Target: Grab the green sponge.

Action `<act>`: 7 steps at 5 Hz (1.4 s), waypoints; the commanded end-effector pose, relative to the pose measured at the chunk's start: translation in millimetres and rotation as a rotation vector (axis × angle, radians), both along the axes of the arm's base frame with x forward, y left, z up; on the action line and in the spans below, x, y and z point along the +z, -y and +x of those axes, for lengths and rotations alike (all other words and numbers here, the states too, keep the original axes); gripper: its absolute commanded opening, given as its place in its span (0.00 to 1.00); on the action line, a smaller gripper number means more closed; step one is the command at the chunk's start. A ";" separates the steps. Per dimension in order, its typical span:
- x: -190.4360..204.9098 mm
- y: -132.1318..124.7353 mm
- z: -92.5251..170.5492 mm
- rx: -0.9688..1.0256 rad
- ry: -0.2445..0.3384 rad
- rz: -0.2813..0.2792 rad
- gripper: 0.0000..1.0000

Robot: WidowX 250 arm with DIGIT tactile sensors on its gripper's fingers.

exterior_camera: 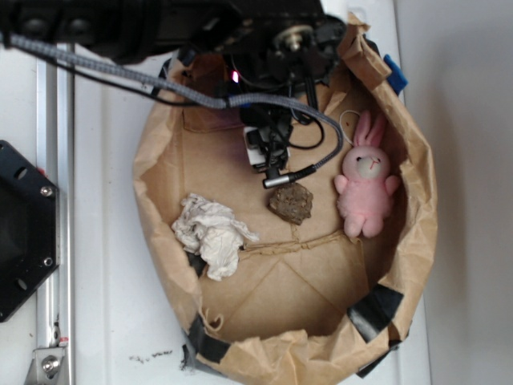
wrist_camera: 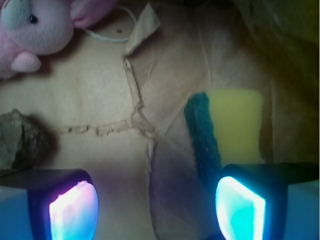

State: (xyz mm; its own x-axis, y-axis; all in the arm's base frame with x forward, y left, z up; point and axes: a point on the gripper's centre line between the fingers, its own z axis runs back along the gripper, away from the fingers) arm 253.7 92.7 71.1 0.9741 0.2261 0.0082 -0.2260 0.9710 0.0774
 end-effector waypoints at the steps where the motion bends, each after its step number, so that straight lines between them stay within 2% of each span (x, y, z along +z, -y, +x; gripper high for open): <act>1: -0.3 -0.5 9.7 0.011 0.032 0.085 1.00; 3: 0.6 -0.1 3.0 0.063 -0.012 0.118 1.00; 4: 2.6 -0.6 0.2 0.077 -0.015 0.129 1.00; 5: 0.8 5.2 -6.6 0.080 -0.010 0.177 1.00; 7: 0.1 4.5 -9.7 0.085 -0.006 0.203 1.00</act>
State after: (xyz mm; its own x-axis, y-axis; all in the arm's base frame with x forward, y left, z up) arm 237.8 91.2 55.3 0.9504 0.3109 -0.0097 -0.2962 0.9141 0.2768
